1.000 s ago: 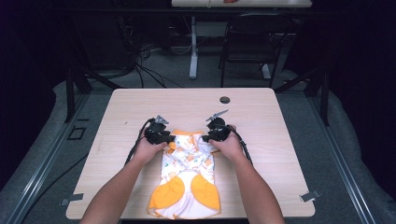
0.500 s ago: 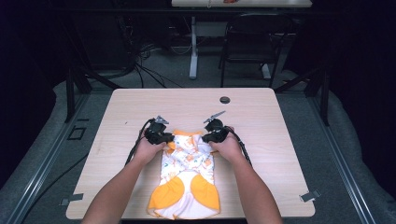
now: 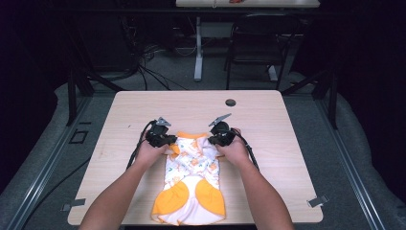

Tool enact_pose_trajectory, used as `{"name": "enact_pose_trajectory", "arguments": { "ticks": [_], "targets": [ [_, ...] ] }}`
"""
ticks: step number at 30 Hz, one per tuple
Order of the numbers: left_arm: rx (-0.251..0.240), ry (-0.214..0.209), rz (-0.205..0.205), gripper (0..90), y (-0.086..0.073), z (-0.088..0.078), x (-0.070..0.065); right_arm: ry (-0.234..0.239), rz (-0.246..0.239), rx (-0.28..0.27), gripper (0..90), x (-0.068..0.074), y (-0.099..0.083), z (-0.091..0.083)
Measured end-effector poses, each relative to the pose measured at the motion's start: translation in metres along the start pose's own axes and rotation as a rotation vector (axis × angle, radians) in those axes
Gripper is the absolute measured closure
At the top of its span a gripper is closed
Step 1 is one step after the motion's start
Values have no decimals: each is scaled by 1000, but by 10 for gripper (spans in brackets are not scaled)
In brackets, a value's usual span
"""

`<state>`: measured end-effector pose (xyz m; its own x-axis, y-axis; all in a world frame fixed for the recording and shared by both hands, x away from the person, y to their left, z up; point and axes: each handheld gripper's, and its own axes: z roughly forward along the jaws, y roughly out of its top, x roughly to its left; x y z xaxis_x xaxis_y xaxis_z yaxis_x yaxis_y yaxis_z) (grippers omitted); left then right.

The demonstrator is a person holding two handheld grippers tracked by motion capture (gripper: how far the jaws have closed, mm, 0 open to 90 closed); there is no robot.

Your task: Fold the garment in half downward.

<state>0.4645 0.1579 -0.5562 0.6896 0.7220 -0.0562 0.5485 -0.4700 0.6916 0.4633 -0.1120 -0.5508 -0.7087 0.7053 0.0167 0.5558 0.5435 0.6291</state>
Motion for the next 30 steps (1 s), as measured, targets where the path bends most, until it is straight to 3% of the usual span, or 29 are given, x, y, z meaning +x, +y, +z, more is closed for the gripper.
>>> {"name": "enact_pose_trajectory", "arguments": {
  "ticks": [10,30],
  "targets": [
    [-52,10,38,853,13,-21,-3,-17,-33,-54,874,4,7,-20],
    [-142,66,68,853,45,-60,2,-89,-112,-133,874,11,48,-60]
  ]
}}
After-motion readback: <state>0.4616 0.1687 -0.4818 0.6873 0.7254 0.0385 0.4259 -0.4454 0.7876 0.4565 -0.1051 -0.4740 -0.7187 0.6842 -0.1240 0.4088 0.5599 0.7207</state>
